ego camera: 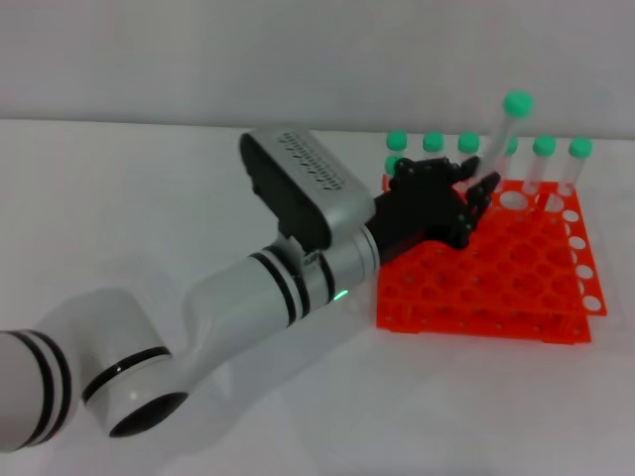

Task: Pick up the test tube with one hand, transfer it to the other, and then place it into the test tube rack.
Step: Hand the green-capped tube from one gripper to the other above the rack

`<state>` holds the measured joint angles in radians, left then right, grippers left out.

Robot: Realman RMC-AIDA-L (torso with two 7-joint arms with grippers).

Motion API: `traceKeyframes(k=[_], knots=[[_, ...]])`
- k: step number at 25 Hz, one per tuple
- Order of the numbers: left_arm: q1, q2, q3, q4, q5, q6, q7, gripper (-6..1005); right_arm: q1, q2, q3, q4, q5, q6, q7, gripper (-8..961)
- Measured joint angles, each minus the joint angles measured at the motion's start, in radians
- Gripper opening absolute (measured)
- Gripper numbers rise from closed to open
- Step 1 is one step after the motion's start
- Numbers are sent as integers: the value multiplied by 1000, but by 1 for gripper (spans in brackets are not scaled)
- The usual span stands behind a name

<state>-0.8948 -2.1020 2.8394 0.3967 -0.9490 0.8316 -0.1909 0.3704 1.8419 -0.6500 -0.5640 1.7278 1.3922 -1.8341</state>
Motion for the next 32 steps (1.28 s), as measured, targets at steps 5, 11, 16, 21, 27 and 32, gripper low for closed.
traceKeyframes(k=[5,11,16,21,27,32], knots=[[-27,-3,-4,6,24,-43,6,201,28,22,-2,-48,-91,102,30,868],[-30,-3,-7,2,24,-44,8,201,90,64,-42,-49,-128,128,42,863],[-24,-3,-8,2,24,-45,31,201,134,106,-69,-44,-133,110,42,859],[-21,-3,-8,3,24,-46,34,201,162,128,-78,-40,-141,106,42,855],[-12,-2,-8,2,24,-47,34,200,192,152,-89,-31,-143,102,43,850],[-10,-1,-5,2,25,-47,34,200,222,166,-117,-15,-139,96,44,846]])
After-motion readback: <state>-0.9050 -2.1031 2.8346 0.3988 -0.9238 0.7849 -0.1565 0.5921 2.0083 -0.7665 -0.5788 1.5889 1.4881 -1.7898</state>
